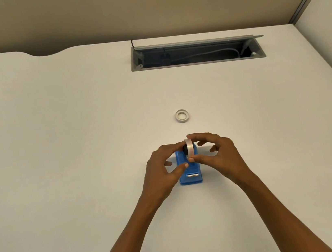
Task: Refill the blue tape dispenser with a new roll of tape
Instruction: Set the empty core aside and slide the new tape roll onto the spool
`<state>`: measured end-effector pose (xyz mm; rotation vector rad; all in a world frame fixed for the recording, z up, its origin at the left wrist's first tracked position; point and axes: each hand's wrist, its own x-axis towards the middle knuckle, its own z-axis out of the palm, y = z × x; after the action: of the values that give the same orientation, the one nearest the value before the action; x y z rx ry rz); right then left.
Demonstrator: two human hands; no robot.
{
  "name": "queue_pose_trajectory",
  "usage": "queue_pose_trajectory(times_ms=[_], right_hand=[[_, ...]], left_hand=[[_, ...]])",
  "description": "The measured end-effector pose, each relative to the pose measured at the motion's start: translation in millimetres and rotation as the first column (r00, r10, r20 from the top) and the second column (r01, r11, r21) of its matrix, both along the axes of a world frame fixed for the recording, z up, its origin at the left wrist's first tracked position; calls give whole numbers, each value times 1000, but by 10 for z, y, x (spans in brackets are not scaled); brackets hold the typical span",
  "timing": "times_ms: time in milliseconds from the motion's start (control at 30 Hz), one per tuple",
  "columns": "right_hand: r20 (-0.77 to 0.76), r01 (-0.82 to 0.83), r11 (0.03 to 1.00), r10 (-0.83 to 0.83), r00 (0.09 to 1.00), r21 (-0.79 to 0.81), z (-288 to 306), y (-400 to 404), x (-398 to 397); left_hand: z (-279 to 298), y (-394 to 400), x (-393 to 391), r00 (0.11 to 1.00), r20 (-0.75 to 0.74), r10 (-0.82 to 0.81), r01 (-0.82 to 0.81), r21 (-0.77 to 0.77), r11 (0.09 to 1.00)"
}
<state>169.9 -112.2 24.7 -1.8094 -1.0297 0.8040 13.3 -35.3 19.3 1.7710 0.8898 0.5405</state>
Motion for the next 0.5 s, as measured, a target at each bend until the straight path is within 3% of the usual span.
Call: queue_pose_trajectory(times_ms=[500], right_hand=[[78, -12, 1000, 10, 997, 20, -76, 23, 35]], left_hand=[[-181, 59, 10, 999, -30, 11, -10, 41, 999]])
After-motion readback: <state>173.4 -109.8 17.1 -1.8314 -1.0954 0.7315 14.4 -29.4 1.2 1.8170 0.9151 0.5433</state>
